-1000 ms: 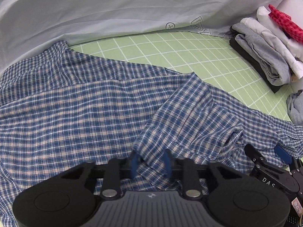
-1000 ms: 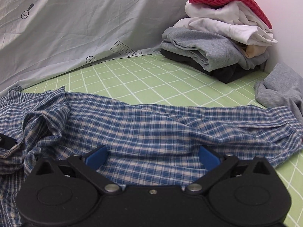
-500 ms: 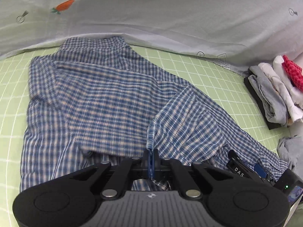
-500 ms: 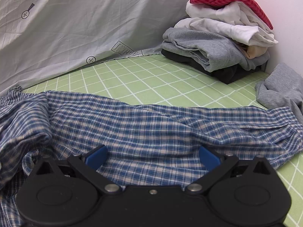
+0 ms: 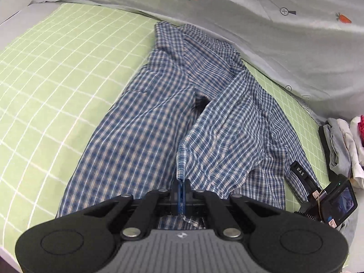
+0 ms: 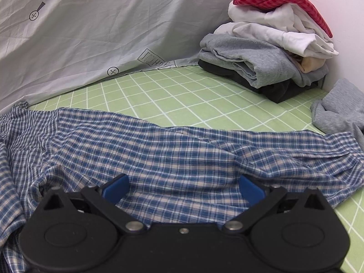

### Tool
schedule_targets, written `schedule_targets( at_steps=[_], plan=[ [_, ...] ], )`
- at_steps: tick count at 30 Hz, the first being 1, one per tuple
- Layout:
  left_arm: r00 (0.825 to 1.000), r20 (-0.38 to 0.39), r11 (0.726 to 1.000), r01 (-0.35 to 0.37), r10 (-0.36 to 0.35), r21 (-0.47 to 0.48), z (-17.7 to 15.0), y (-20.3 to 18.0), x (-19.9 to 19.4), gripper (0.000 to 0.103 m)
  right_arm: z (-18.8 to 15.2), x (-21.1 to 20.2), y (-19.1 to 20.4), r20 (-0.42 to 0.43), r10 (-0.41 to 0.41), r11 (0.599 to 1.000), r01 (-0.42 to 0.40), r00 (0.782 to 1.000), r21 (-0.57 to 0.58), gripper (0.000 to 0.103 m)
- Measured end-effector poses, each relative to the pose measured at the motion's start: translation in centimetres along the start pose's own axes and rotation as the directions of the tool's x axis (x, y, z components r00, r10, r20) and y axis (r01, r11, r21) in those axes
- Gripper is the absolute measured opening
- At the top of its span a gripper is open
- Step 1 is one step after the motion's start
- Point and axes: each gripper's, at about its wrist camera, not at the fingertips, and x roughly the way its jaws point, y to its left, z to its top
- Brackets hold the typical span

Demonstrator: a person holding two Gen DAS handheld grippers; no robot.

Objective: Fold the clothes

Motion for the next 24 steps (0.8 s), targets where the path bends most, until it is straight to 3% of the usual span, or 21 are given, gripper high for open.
schedule_targets(
  at_steps=[9, 13, 24],
  plan=[
    [1.0, -0.005, 0.992, -0.001, 0.001, -0.128, -4.3, 3.4, -3.1, 0.002, -0.1, 0.2, 0.0, 0.0, 0.005, 1.0, -0.005, 1.0, -0.003, 0.103],
    [0.999, -0.016, 0.989, -0.034, 0.033, -0.143, -5.7, 4.9, -4.2, 0.002, 0.0, 0.2, 0.0, -0.001, 0.005, 1.0, -0.005, 1.0, -0.003, 0.103],
    [0.991, -0.093, 0.978, -0.112, 0.097, -0.177, -8.3, 8.5, -2.4, 0.002, 0.0, 0.0, 0.1, 0.0, 0.009, 1.0, -0.009, 1.0, -0.005, 0.103]
  ],
)
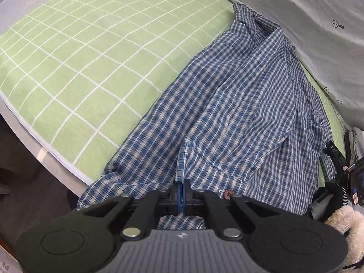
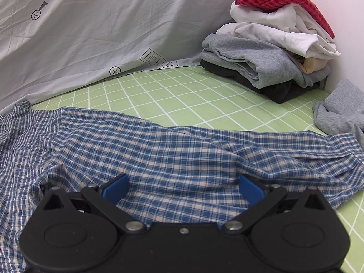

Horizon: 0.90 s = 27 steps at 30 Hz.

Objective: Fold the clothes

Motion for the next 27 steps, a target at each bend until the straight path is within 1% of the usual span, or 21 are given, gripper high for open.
schedule_targets(
  at_steps=[4, 7, 10, 11, 12, 13, 15, 17, 19, 21, 23, 24, 26, 27],
  plan=[
    [1.0, -0.009, 1.0, -0.03, 0.03, 0.004, -0.6, 0.5, 1.2, 0.002, 0.0, 0.0, 0.0, 0.0, 0.001, 1.0, -0.001, 1.0, -0.001, 0.103],
    [0.999, -0.012, 0.999, -0.04, 0.04, 0.024, -0.6, 0.4, 1.3, 0.003, 0.0, 0.0, 0.0, 0.001, 0.0, 1.0, 0.0, 1.0, 0.0, 0.103],
    [0.998, -0.032, 0.998, -0.048, 0.049, 0.026, -0.3, 0.3, 1.2, 0.004, 0.0, 0.0, 0.0, 0.001, 0.001, 1.0, -0.001, 1.0, 0.0, 0.103],
    [0.998, -0.041, 0.998, -0.054, 0.056, 0.031, -0.2, 0.3, 1.1, 0.009, 0.0, 0.0, 0.0, 0.001, 0.001, 1.0, -0.001, 1.0, -0.001, 0.103],
    [0.997, -0.049, 0.998, -0.061, 0.062, 0.036, -0.1, 0.3, 1.0, 0.017, 0.0, 0.0, 0.0, 0.001, 0.002, 1.0, -0.001, 1.0, 0.0, 0.103],
    [0.996, -0.058, 0.997, -0.064, 0.066, 0.043, 0.1, 0.3, 0.8, 0.021, 0.0, 0.0, 0.0, 0.002, 0.002, 1.0, -0.002, 1.0, 0.0, 0.103],
    [0.994, -0.082, 0.996, -0.068, 0.073, 0.059, 0.5, 0.5, 0.2, 0.04, 0.1, 0.0, -0.1, 0.002, 0.004, 1.0, -0.004, 1.0, -0.003, 0.103],
    [0.992, -0.093, 0.995, -0.076, 0.083, 0.072, 1.2, 0.6, -0.6, 0.049, 0.1, 0.0, -0.2, 0.002, 0.004, 1.0, -0.004, 1.0, -0.005, 0.103],
    [0.993, -0.084, 0.993, -0.07, 0.078, 0.095, 2.2, 0.5, -1.5, 0.05, 0.1, 0.0, -0.1, 0.002, 0.002, 1.0, -0.002, 1.0, -0.008, 0.103],
    [0.996, -0.056, 0.989, -0.058, 0.066, 0.136, 3.6, 0.1, -2.4, 0.052, 0.1, 0.0, -0.1, 0.001, 0.001, 1.0, -0.001, 1.0, -0.008, 0.103],
    [0.998, -0.019, 0.98, -0.056, 0.061, 0.19, 5.2, -0.4, -2.8, 0.057, 0.1, -0.2, 0.0, -0.001, 0.004, 1.0, -0.004, 1.0, -0.012, 0.103],
    [0.998, -0.001, 0.975, -0.056, 0.058, 0.213, 6.2, -0.9, -2.9, 0.058, 0.1, -0.3, 0.1, -0.005, 0.007, 1.0, -0.007, 1.0, -0.021, 0.103],
    [0.998, 0.032, 0.966, -0.055, 0.049, 0.252, 8.1, -2.0, -2.7, 0.06, 0.4, -1.2, 1.2, -0.037, -0.005, 0.997, 0.002, 0.999, -0.079, 0.103],
    [0.998, 0.044, 0.963, -0.049, 0.039, 0.266, 9.1, -2.5, -2.6, 0.063, 0.4, -2.0, 2.0, -0.039, -0.01, 0.994, 0.005, 0.999, -0.11, 0.103]
  ],
)
